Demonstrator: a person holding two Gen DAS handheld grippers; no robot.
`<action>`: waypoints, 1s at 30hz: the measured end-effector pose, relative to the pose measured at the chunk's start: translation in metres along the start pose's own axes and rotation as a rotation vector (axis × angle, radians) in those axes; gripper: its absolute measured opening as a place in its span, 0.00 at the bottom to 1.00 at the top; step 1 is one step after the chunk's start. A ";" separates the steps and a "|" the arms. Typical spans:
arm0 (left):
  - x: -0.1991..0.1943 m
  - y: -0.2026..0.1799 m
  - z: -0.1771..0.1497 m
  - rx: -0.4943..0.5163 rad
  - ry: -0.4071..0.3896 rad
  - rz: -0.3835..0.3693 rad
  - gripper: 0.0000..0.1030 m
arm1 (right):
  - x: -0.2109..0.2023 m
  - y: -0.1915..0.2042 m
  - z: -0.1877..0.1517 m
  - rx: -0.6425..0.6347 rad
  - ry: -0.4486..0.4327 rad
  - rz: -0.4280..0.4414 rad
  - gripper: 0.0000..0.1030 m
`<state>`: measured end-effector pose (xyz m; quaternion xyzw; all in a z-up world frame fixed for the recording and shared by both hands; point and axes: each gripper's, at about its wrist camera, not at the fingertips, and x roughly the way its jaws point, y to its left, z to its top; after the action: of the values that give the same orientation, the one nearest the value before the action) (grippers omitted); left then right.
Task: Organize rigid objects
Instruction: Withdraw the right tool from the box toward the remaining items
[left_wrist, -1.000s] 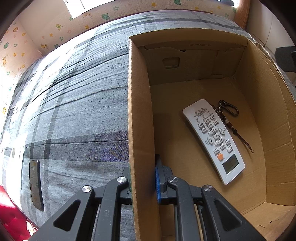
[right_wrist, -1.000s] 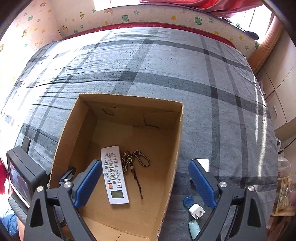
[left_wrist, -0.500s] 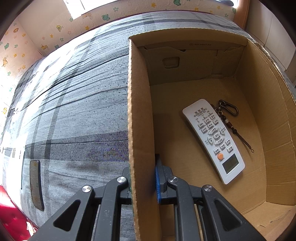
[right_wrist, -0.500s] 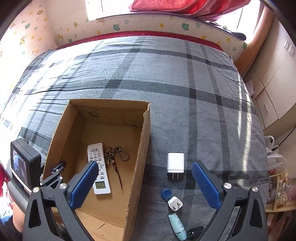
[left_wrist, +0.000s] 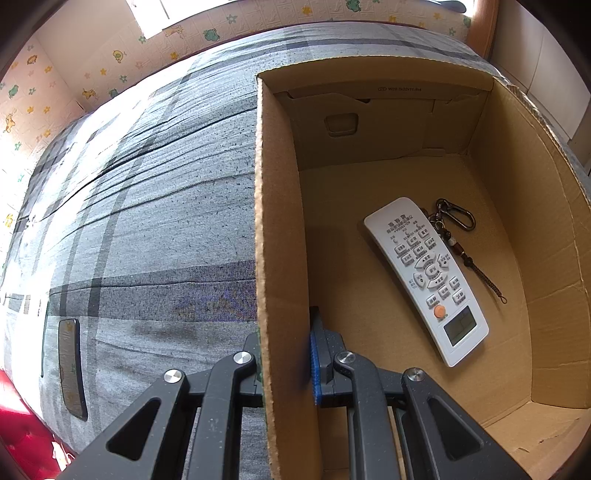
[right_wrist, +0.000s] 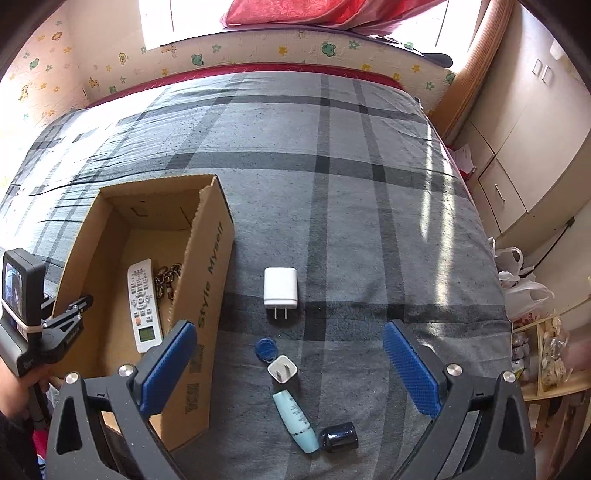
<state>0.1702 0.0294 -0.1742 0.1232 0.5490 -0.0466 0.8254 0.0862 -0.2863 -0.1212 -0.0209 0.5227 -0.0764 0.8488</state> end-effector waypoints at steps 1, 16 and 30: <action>0.000 0.000 0.000 0.000 0.000 -0.001 0.14 | 0.000 -0.004 -0.005 0.004 0.003 -0.007 1.00; 0.000 0.000 0.000 -0.002 -0.002 -0.003 0.14 | 0.034 -0.042 -0.078 0.047 0.112 -0.053 1.00; 0.000 0.000 0.000 -0.003 -0.002 -0.004 0.14 | 0.070 -0.060 -0.123 0.103 0.211 -0.062 0.99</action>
<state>0.1697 0.0291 -0.1742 0.1209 0.5486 -0.0478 0.8259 0.0010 -0.3510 -0.2319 0.0149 0.6038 -0.1310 0.7862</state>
